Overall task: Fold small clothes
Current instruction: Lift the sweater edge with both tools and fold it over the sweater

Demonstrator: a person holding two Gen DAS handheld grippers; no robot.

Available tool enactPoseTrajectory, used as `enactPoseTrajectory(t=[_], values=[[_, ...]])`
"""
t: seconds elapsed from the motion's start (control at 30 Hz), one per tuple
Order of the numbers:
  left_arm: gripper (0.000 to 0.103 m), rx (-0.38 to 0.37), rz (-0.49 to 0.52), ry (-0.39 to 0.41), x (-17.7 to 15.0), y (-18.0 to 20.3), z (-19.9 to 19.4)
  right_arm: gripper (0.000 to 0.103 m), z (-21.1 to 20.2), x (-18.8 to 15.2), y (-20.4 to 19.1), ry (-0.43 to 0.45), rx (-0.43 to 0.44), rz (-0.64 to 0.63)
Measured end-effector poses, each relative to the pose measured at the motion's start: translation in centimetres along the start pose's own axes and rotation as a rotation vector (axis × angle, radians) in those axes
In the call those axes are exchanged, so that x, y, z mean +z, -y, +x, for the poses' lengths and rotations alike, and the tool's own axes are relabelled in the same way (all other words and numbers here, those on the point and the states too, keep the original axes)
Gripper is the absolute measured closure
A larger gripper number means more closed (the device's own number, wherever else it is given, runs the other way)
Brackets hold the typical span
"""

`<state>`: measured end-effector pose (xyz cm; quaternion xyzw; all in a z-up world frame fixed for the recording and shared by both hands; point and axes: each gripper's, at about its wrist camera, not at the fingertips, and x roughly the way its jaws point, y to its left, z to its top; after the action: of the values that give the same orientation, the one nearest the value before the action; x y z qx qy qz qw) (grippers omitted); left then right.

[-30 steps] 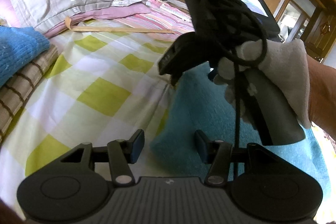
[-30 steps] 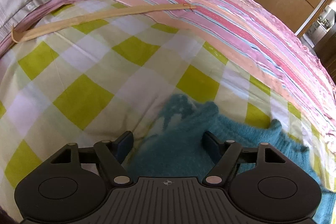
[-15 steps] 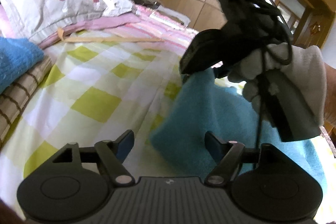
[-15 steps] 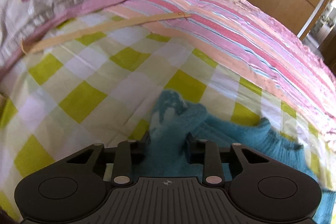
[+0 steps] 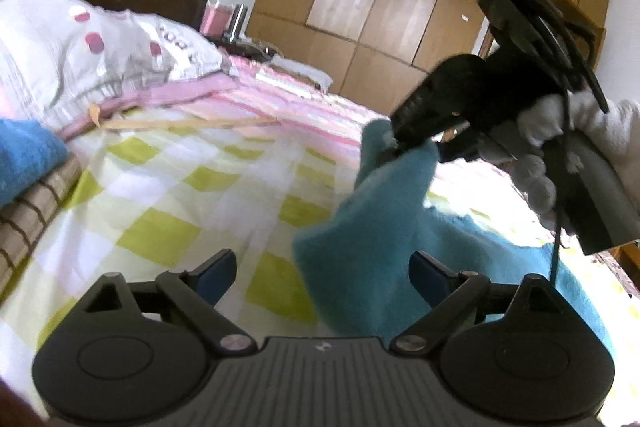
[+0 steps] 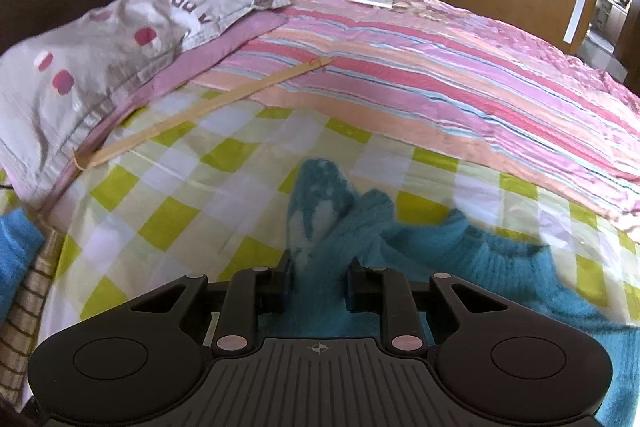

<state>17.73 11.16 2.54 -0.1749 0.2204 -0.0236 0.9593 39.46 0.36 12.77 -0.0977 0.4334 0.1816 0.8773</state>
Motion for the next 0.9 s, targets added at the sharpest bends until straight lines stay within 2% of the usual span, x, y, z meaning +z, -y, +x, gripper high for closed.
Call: enactPoseTrajectory(t=[0.23,0.33,0.37,0.4,0.47,0.6,0.8,0.9], values=[[0.005,-0.04,-0.022,-0.033,-0.2,0.8,1.5,0.082,-2.3,-0.6,2.0,0.031,0.043,0.053],[0.022,-0.067,-0.019,-0.027,0.0,1.6,1.6,0.082,-3.0,-1.0,2.7,0.037,0.056,0.078],[0.033,-0.078,-0.012,-0.033,0.0,1.8,1.7,0.082,-3.3,-1.1,3.0,0.039,0.06,0.087],[0.04,-0.091,-0.005,-0.041,0.0,2.1,1.7,0.082,-3.5,-1.2,3.1,0.039,0.064,0.093],[0.044,-0.098,0.003,-0.048,-0.1,2.7,1.6,0.082,-4.0,-1.5,3.5,0.041,0.07,0.102],[0.061,-0.139,0.058,-0.046,0.1,4.7,1.1,0.081,-4.4,-2.0,4.1,0.034,0.058,0.109],[0.062,-0.159,0.192,-0.033,-1.0,7.4,0.6,0.069,-3.8,-1.7,4.3,0.001,0.067,0.154],[0.063,-0.168,0.2,-0.032,-1.0,7.5,0.4,0.049,-2.7,-1.3,2.2,-0.038,0.043,0.076]])
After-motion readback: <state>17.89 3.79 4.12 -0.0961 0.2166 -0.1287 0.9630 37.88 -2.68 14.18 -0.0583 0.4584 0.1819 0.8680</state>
